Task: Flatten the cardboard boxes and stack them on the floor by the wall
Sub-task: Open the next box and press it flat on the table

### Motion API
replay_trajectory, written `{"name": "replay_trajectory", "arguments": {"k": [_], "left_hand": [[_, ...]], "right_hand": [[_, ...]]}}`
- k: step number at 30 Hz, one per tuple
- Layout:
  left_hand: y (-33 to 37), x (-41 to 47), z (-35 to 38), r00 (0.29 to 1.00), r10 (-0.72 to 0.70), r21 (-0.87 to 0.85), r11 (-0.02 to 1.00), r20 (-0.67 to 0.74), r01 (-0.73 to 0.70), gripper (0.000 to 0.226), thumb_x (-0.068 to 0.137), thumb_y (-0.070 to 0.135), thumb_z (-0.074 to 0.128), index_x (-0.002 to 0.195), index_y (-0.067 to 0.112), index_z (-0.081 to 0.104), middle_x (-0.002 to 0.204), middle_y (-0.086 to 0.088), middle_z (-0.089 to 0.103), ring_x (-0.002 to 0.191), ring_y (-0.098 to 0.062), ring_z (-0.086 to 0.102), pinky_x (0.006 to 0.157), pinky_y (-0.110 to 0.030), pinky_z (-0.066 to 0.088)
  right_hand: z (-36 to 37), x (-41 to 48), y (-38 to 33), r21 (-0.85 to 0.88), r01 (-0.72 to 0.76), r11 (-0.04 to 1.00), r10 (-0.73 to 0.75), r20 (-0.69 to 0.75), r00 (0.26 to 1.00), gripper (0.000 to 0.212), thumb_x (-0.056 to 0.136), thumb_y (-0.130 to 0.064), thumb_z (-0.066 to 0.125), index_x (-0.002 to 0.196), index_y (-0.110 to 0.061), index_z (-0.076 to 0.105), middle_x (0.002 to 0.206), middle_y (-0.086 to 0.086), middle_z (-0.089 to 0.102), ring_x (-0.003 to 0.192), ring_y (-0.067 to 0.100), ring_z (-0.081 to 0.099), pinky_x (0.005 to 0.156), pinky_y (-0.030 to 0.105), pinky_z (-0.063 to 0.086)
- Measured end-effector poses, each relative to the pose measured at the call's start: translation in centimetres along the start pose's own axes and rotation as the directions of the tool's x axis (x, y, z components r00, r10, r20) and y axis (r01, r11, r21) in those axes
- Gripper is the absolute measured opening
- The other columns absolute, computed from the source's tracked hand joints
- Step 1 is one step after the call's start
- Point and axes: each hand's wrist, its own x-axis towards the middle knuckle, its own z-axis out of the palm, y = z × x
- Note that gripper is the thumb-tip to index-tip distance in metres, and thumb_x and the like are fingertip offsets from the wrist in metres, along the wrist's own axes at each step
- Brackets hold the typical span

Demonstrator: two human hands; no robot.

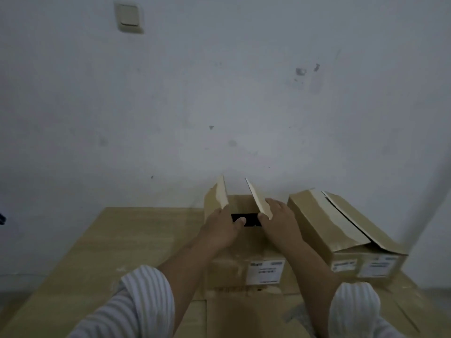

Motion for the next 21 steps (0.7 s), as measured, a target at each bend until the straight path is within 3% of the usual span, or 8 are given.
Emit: {"name": "replay_trajectory", "arguments": {"k": [5,9,15,18,21], "left_hand": [[1.5,1.3,3.2,0.998,-0.054,0.063,0.996,-0.026,0.055,0.061,0.099,0.039,0.034,0.152,0.024,0.008,0.161,-0.001,0.004,0.146,-0.028,0.012,0.114,-0.048,0.027],[0.5,1.2,3.8,0.996,-0.031,0.078,0.996,-0.086,0.038,0.059,0.099,0.017,0.033,0.152,0.023,0.007,0.161,0.002,0.005,0.145,-0.024,0.02,0.112,-0.041,0.032],[-4.1,0.8,-0.3,0.945,-0.023,0.05,0.998,-0.326,0.041,0.05,0.097,0.018,0.037,0.145,0.025,0.03,0.146,-0.002,0.045,0.123,-0.024,0.05,0.09,-0.033,0.045],[-8.2,0.5,-2.1,0.907,-0.151,0.189,0.952,-0.393,0.241,0.049,0.091,0.017,0.041,0.139,0.019,0.042,0.134,-0.005,0.052,0.115,-0.027,0.052,0.092,-0.038,0.047],[-10.8,0.7,-1.3,0.89,-0.344,0.465,0.763,-0.298,0.45,0.048,0.088,0.022,0.043,0.136,0.022,0.043,0.149,-0.003,0.033,0.139,-0.027,0.025,0.108,-0.051,0.023]], "right_hand": [[3.9,-0.6,4.4,-0.021,0.052,0.998,-0.046,0.232,0.972,0.049,0.097,-0.03,0.041,0.145,-0.026,0.03,0.147,0.005,0.039,0.129,0.025,0.041,0.104,0.041,0.04],[7.3,-3.0,6.5,-0.299,0.184,0.936,-0.077,0.335,0.939,0.045,0.099,-0.034,0.025,0.144,-0.034,0.024,0.155,0.003,0.024,0.141,0.03,0.019,0.113,0.053,0.016],[8.4,-3.0,7.0,-0.354,0.194,0.915,-0.067,0.34,0.938,0.046,0.099,-0.037,0.023,0.145,-0.036,0.024,0.158,0.004,0.017,0.144,0.031,0.009,0.114,0.054,0.006],[8.7,-3.0,7.1,-0.366,0.19,0.911,-0.059,0.339,0.939,0.046,0.098,-0.038,0.024,0.144,-0.037,0.024,0.158,0.003,0.017,0.144,0.03,0.01,0.113,0.054,0.007],[8.9,-3.0,7.3,-0.383,0.187,0.905,-0.057,0.327,0.943,0.047,0.097,-0.04,0.024,0.144,-0.038,0.024,0.157,0.002,0.018,0.143,0.029,0.012,0.113,0.054,0.009]]}}
